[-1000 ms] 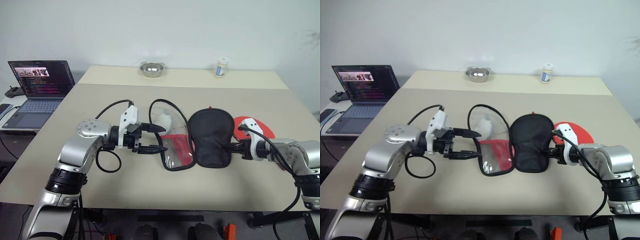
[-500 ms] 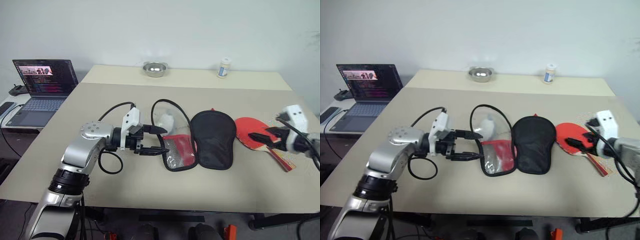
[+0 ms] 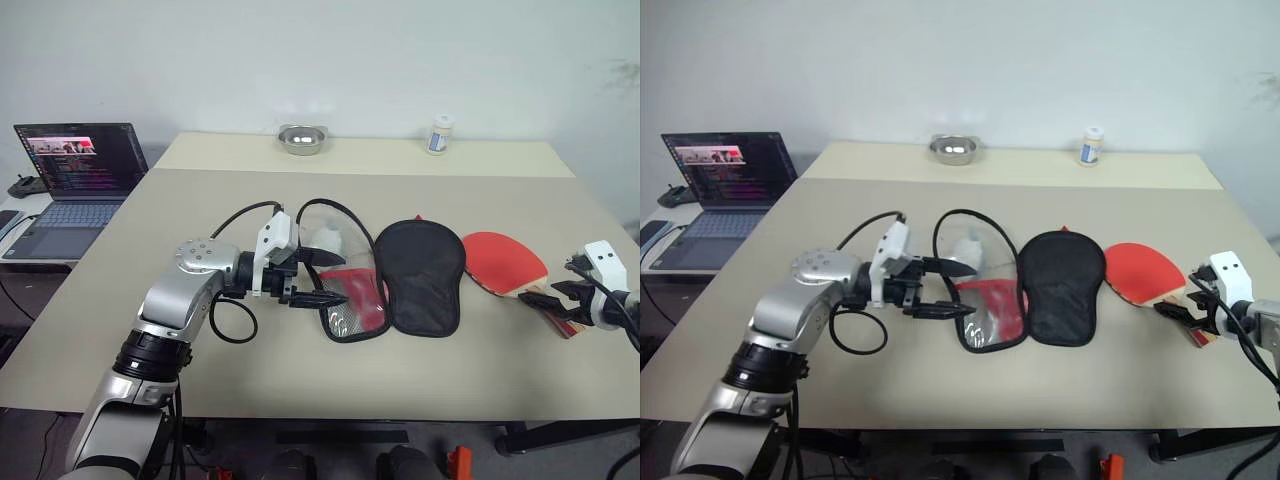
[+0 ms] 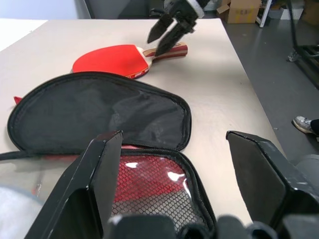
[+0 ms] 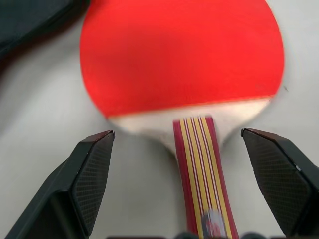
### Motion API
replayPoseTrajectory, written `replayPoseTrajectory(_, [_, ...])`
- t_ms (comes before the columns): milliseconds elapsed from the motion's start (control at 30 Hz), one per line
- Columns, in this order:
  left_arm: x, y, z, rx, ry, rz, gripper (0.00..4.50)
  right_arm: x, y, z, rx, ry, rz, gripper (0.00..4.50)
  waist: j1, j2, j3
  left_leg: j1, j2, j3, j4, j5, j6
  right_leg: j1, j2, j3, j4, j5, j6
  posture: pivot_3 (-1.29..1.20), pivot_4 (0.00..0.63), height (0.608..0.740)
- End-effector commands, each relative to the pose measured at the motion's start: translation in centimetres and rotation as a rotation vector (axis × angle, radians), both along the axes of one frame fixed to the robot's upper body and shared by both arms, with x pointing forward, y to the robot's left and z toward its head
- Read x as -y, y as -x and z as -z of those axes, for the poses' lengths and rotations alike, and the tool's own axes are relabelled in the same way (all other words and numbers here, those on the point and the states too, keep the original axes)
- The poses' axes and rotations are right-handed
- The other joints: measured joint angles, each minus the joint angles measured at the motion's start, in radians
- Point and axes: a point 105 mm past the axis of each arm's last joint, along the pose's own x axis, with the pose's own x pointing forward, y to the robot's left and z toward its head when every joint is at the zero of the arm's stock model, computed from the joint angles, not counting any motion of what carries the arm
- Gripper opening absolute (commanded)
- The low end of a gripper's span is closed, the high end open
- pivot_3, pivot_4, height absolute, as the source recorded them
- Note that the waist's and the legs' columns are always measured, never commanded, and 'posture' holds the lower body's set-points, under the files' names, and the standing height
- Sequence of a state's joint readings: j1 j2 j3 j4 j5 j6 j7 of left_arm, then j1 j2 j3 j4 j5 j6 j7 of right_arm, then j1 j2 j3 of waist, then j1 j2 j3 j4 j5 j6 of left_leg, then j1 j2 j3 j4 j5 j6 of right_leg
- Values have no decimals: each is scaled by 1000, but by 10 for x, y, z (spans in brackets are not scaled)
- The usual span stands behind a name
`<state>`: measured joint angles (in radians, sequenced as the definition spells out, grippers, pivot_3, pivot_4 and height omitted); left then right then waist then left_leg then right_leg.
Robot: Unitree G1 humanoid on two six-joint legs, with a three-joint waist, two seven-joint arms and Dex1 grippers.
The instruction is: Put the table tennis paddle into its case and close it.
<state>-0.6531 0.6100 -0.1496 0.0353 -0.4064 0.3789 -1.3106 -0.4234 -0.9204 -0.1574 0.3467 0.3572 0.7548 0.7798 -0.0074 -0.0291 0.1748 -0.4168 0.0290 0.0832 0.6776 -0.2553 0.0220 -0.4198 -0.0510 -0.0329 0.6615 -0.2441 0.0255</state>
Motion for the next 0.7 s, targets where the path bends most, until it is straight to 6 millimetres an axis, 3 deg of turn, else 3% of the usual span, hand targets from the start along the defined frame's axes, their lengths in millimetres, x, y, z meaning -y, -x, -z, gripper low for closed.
replayPoseTrajectory(33, [1, 0, -13, 59, 0, 15, 3623, 8, -5, 1, -2, 29, 14, 4468, 2, 0, 0, 0, 0, 0, 0, 0, 0, 0, 0, 0, 0, 0, 0, 0, 150, 740])
replayPoseTrajectory(333, [-3, 0, -13, 62, -7, -3, 3623, 8, -1, 13, -65, 22, -34, 4468, 3, 0, 0, 0, 0, 0, 0, 0, 0, 0, 0, 0, 0, 0, 0, 0, 150, 740])
replayPoseTrajectory(600, [-2, -1, -13, 63, -9, -3, 3623, 13, -7, 17, -40, 36, 35, 4468, 3, 0, 0, 0, 0, 0, 1, 0, 0, 0, 0, 0, 0, 0, 0, 0, 150, 740])
replayPoseTrajectory(700, [-2, -2, -13, 64, -11, -2, 3623, 16, -8, 22, -41, 37, 77, 3872, 2, 0, 0, 0, 0, 0, 2, 0, 0, 1, 0, 0, 1, 0, 0, 0, 150, 740])
